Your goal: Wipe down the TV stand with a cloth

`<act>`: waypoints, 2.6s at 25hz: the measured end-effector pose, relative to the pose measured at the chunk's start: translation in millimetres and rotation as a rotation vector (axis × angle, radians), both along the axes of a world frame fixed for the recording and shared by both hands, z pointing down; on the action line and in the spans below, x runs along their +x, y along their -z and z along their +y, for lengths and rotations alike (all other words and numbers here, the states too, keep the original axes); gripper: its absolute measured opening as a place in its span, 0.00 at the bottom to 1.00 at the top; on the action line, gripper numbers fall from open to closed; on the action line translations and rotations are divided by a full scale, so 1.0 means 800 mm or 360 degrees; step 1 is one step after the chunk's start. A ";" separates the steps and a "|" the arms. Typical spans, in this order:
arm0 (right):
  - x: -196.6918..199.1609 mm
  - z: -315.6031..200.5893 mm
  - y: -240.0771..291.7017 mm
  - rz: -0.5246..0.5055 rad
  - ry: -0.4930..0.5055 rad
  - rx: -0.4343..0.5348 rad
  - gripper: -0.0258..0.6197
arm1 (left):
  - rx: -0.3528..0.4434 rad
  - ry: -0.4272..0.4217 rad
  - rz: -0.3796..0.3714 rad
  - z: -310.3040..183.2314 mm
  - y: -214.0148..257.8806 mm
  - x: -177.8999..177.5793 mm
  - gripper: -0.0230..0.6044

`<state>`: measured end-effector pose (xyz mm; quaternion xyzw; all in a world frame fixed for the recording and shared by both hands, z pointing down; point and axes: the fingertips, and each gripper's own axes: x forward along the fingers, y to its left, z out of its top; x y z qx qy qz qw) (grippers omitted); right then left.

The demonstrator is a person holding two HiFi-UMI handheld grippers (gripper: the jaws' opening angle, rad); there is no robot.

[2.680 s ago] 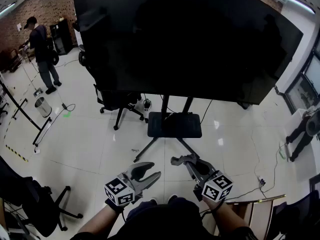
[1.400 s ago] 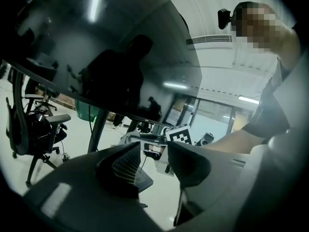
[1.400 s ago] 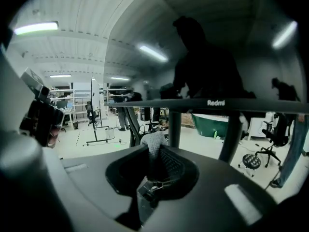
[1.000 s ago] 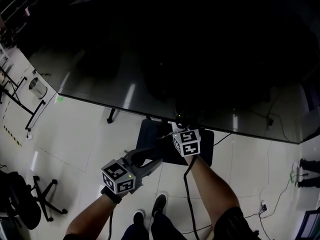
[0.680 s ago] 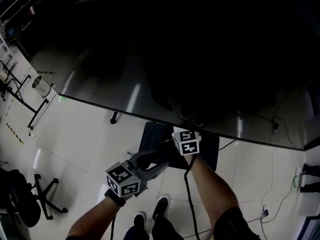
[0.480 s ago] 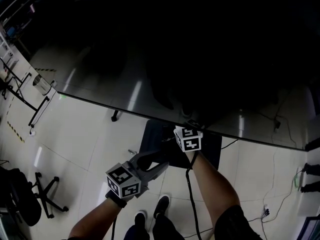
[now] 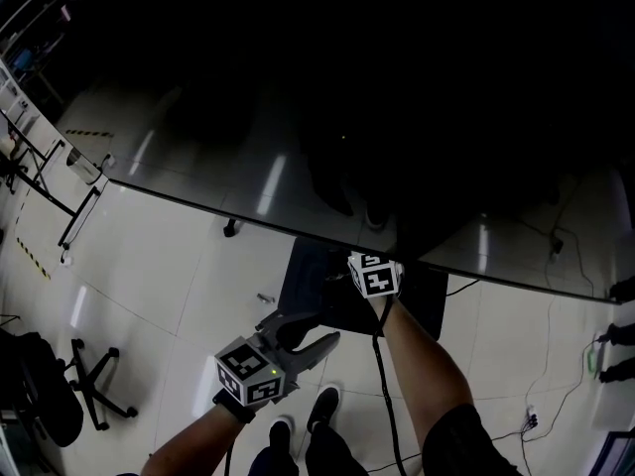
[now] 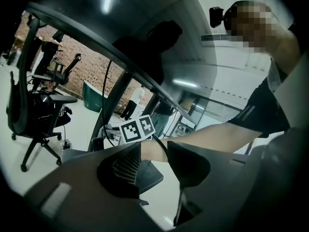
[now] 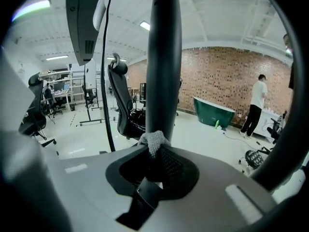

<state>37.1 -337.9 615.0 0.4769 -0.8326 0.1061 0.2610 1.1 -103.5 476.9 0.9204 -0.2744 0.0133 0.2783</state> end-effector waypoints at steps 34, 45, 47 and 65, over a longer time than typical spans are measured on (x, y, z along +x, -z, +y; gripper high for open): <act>0.246 0.034 0.055 -0.0087 -0.0479 0.0115 0.09 | -0.0078 -0.0107 -0.0039 0.051 -0.029 0.040 0.34; 0.238 0.028 -0.085 -0.0003 -0.0539 -0.0214 0.09 | -0.0136 -0.0051 -0.0059 0.033 -0.070 0.022 0.34; 0.235 0.032 -0.097 -0.0043 -0.0557 -0.0250 0.09 | -0.0137 -0.0051 -0.0091 0.028 -0.073 0.017 0.35; 0.019 0.223 0.137 -0.0877 -0.0016 -0.0136 0.10 | 0.0452 -0.0203 -0.0502 -0.031 -0.035 0.018 0.48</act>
